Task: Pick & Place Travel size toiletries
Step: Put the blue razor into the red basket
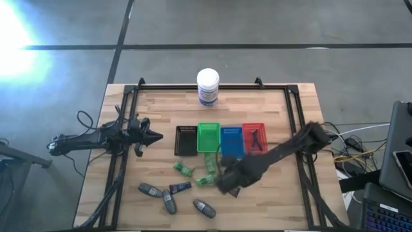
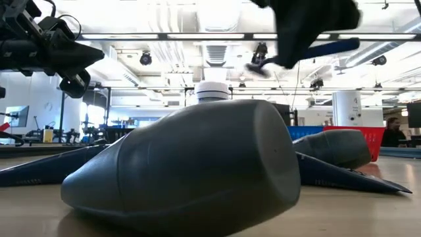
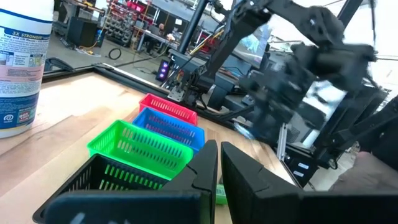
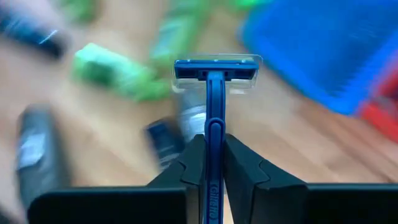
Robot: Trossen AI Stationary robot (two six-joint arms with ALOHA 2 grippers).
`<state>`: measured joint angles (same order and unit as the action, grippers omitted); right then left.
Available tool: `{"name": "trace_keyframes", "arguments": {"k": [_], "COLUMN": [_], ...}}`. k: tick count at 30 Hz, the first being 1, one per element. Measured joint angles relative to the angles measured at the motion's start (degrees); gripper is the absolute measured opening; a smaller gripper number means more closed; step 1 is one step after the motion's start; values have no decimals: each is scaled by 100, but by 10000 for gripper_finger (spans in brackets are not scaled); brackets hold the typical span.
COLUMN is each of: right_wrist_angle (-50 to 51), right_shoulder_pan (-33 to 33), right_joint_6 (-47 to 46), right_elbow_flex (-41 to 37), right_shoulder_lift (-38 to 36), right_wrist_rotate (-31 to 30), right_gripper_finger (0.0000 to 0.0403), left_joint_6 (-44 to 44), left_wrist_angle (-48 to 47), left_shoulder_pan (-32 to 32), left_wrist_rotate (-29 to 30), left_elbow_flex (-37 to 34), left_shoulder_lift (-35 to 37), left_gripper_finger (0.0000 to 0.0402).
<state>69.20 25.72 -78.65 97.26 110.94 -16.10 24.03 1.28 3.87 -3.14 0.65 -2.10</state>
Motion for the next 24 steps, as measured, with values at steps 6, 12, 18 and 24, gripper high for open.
{"name": "trace_keyframes", "arguments": {"k": [6,12,18,24], "right_wrist_angle": [290,212,-155,-1286], "right_shoulder_pan": [-88,-88,-193,-273], "right_joint_6": [-1487,-2562,-2899,-2717], "right_elbow_flex": [-1194,-2343,-3180,-3980], "right_shoulder_lift": [-1328,-2378,-2990,-3409], "right_wrist_rotate": [-375,-524,-757,-918], "right_gripper_finger": [32,33,33,33], "left_joint_6": [0,0,0,0], "left_wrist_angle": [0,-2,-2,-2], "left_shoulder_pan": [-1,1,-1,1], "left_wrist_rotate": [-2,-2,0,-1], "left_elbow_flex": [0,0,2,1], "left_shoulder_lift": [-10,-10,-10,-10], "left_gripper_finger": [26,26,26,26]}}
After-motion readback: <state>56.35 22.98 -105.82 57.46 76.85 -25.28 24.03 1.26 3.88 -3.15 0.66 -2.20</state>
